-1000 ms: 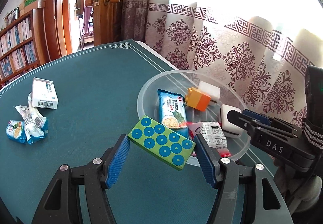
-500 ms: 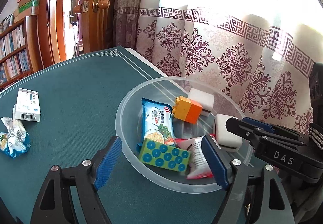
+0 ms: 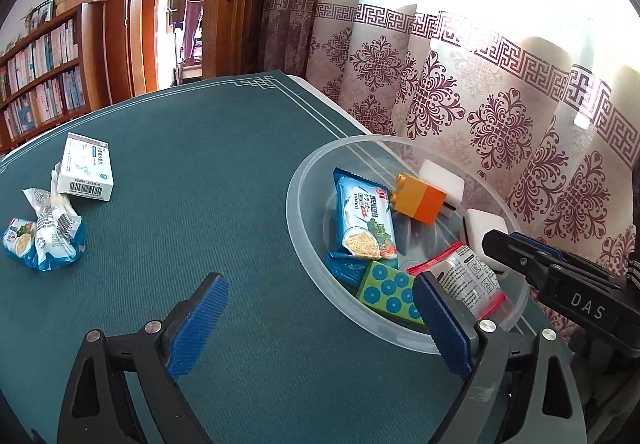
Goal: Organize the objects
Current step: 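Withdraw both open tools from the bowl back over the table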
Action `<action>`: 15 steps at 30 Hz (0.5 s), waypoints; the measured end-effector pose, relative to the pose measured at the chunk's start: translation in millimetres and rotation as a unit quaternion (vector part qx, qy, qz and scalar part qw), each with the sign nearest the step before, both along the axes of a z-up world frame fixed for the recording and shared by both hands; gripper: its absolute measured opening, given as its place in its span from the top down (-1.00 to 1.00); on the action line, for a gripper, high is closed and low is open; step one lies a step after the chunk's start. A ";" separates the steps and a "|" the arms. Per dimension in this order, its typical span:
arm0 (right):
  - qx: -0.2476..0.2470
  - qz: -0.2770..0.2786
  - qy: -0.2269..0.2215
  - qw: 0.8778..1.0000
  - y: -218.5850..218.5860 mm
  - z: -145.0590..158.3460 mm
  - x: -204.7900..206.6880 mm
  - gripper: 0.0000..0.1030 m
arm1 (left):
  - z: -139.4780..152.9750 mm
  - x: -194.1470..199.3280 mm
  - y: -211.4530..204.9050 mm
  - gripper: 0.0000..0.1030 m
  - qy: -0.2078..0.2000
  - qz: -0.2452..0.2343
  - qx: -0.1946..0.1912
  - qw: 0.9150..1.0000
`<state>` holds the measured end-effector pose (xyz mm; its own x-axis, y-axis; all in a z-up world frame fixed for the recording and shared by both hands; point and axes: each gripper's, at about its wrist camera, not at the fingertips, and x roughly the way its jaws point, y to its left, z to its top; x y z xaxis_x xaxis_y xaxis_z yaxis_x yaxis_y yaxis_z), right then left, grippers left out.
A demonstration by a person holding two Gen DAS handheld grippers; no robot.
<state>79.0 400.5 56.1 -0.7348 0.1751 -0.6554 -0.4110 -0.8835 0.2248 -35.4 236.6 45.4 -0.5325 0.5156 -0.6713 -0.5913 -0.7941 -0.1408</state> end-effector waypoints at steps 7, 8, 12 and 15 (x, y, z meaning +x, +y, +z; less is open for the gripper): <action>0.001 0.009 0.002 1.000 -8.2 1.5 -0.6 0.08 | -0.5 1.3 -11.4 -0.94 0.004 0.020 -0.008 1.000; 0.002 0.011 0.002 1.000 -9.6 1.8 -0.6 0.08 | -0.6 1.4 -13.0 -0.95 0.004 0.023 -0.008 1.000; 0.001 0.016 0.003 1.000 -13.8 2.6 -0.8 0.08 | -1.7 1.1 -19.3 -0.96 0.002 0.033 -0.011 0.999; 0.003 0.018 0.003 1.000 -17.3 3.2 -0.8 0.08 | -3.1 1.1 -23.8 -0.97 0.003 0.042 -0.015 0.999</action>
<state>78.2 383.2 59.4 -0.7452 0.1512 -0.6495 -0.3765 -0.8992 0.2227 -34.3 212.8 42.3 -0.5771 0.4484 -0.6826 -0.5236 -0.8445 -0.1120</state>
